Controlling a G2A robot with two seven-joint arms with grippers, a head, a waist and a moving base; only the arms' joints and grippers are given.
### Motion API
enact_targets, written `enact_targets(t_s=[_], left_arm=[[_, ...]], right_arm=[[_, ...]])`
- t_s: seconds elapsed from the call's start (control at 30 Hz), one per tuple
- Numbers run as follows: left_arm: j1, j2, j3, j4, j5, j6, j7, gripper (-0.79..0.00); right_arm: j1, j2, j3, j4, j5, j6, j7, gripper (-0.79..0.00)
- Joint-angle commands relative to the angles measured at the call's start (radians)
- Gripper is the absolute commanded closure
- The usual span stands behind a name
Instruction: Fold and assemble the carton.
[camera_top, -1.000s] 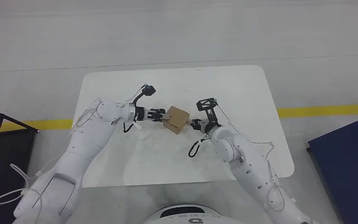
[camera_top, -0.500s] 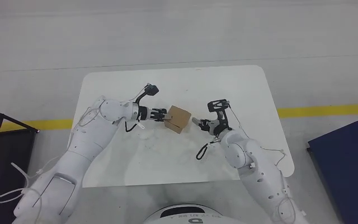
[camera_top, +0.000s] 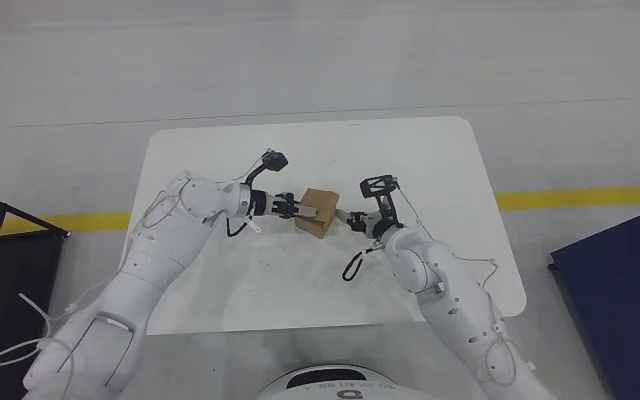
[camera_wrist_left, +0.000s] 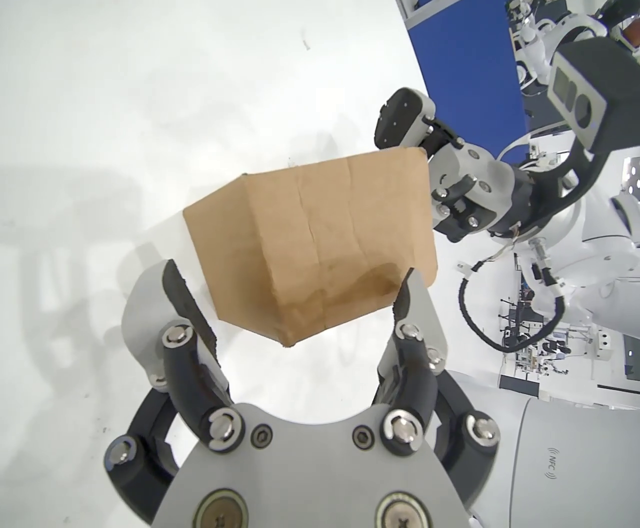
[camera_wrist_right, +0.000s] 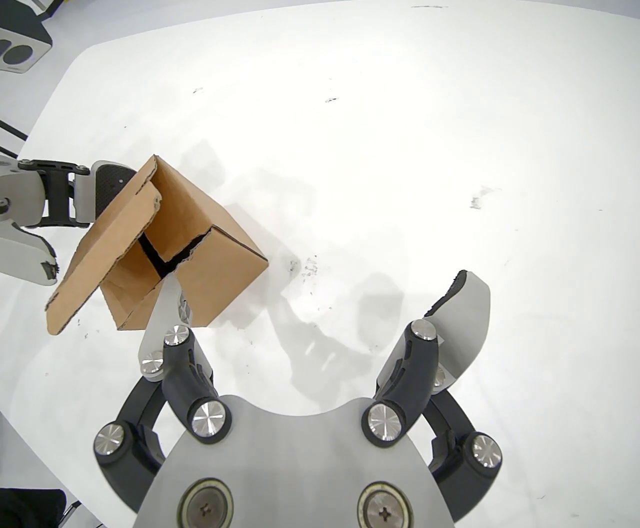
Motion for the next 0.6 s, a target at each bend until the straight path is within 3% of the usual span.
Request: enact_targets(t_s=[0.0, 0.23, 0.57], left_arm=[[0.0, 0.002, -0.007, -0.004, 0.0, -0.009, 0.012, -0.785], [0.023, 0.008, -0.036, -0.055, -0.125, -0.163, 0.01, -0.785], [-0.015, 0.0, 0.003, 0.03, -0.159, -0.166, -0.05, -0.785]], right_arm=[[-0.01, 0.001, 0.011, -0.01, 0.003, 0.0, -0.004, -0.785], [-0.024, 0.003, 0.03, -0.029, 0.054, -0.048, -0.012, -0.785], [-0.069, 0.011, 0.09, -0.063, 0.136, -0.119, -0.043, -0.785]])
